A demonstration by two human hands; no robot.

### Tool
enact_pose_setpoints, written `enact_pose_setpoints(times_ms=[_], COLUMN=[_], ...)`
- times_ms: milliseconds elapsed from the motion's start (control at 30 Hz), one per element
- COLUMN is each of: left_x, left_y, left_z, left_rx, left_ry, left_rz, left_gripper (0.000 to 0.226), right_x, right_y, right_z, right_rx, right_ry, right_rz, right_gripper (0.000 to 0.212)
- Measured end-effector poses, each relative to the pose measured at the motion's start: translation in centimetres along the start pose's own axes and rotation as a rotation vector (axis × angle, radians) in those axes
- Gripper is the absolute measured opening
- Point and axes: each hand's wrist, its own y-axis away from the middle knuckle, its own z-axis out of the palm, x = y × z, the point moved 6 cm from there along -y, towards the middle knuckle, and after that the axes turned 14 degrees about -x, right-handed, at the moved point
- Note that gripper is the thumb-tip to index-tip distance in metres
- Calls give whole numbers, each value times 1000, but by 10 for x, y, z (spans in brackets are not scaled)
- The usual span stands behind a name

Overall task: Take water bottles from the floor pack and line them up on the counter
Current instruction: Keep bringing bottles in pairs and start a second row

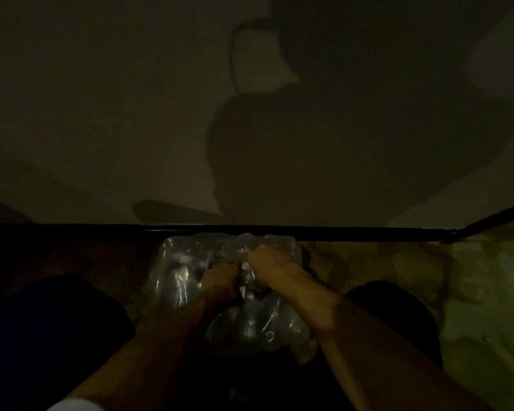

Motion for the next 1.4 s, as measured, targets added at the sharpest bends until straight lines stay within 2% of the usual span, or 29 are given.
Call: enact_pose_setpoints(times_ms=[100,233,333,400,533,633,800,933,1100,1400], left_x=[8,6,-1,-5,-6,-1,21,27,51,68], left_y=[13,34,56,77,124,156,212,258,327,454], left_z=[-19,-44,-52,-58,-81,-107,-179,-230,-289,-386], left_rx=[-10,47,66,85,191,231,311,323,432,573], left_ry=[11,46,156,268,393,477,444,330,212,374], left_rz=[24,88,148,142,88,63,63,99,181,295], left_gripper=[68,72,60,47,42,33,33,37,38,36], right_x=[1,0,0,-4,-15,-18,-7,-6,-8,-31], right_y=[8,11,18,33,72,103,168,213,281,424], right_z=[-7,-18,-24,-30,-49,-67,-108,-138,-178,-265], right_rx=[-51,-101,-110,-82,43,81,137,147,203,301], right_ry=[1,-11,-110,-114,-29,-57,-175,-226,-269,-301], right_rz=[-6,-22,-25,-4,5,18,75,101,127,105], right_gripper=[60,53,55,51,39,29,20,24,24,26])
